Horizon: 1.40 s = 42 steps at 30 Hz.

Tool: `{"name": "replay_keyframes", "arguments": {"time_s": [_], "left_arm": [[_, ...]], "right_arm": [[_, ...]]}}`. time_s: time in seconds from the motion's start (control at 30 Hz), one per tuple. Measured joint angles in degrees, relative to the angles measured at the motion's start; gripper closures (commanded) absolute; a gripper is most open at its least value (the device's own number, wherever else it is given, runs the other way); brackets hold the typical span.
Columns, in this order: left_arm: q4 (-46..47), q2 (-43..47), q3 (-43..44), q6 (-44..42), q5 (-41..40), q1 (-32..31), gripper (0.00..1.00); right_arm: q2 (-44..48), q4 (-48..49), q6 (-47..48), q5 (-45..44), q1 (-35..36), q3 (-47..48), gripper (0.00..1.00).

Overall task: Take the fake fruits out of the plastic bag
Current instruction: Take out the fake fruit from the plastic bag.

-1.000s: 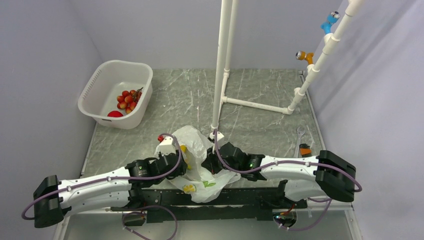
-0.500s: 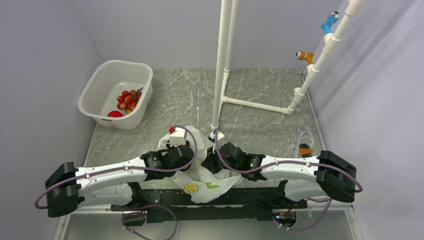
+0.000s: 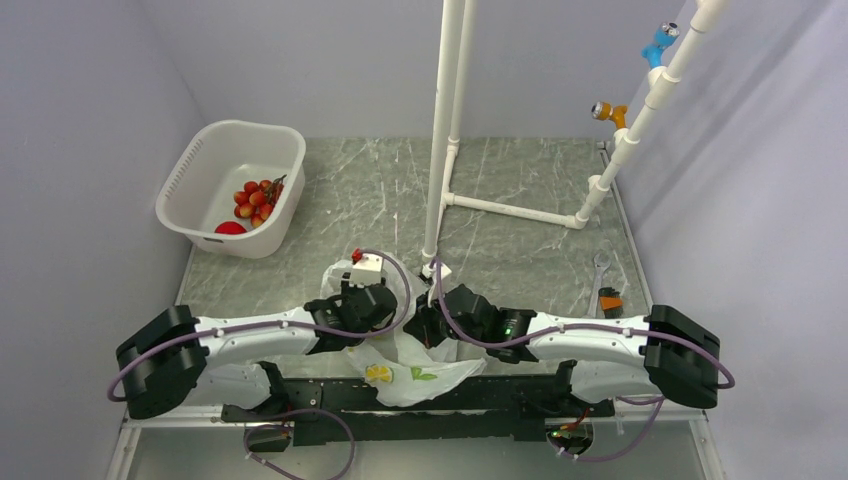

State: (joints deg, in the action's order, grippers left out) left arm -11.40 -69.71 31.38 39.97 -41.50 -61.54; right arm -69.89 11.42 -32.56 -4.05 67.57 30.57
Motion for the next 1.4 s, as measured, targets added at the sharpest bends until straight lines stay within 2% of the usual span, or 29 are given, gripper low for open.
{"name": "replay_keyframes", "arguments": {"time_s": [0.23,0.33,0.47,0.63,0.77,1.07,1.1,1.13,1.2,1.4], "left_arm": [[0.0,-7.5,1.1,-1.3,-1.1,1.2,0.49],[-0.6,-11.2,2.8,-1.3,-1.3,1.3,0.51],[-1.1,-13.6,4.2,-1.0,-1.1,1.4,0.62],[-3.8,-12.8,6.6,-1.0,1.7,1.5,0.63],[-6.8,-8.4,8.3,-1.3,6.6,2.2,0.68],[-8.7,8.6,7.5,3.0,25.0,6.0,0.75],[-8.5,10.5,6.8,3.8,26.5,6.1,0.77],[-8.5,12.1,6.1,4.7,27.9,6.1,0.84],[-8.2,15.8,4.0,6.8,30.6,6.1,0.88],[-8.3,24.2,-1.9,11.5,37.7,6.1,0.85]], "right_arm": [[0.7,-1.1,0.2,-0.2,0.0,0.0,1.00],[0.7,-1.3,0.2,-0.3,0.0,0.0,1.00],[0.7,-2.4,0.2,-1.1,0.0,0.0,1.00],[0.7,-2.5,0.2,-1.6,0.0,0.0,1.00],[0.7,-2.4,0.6,-1.9,0.0,0.0,1.00],[0.6,-5.9,2.2,-6.0,0.0,2.1,1.00],[0.5,-6.1,2.4,-6.3,0.0,2.5,1.00],[0.5,-6.3,2.6,-6.4,0.0,2.8,1.00],[0.5,-6.6,2.9,-6.9,0.0,3.4,1.00],[0.5,-8.1,3.4,-8.4,0.0,4.5,1.00]]}}
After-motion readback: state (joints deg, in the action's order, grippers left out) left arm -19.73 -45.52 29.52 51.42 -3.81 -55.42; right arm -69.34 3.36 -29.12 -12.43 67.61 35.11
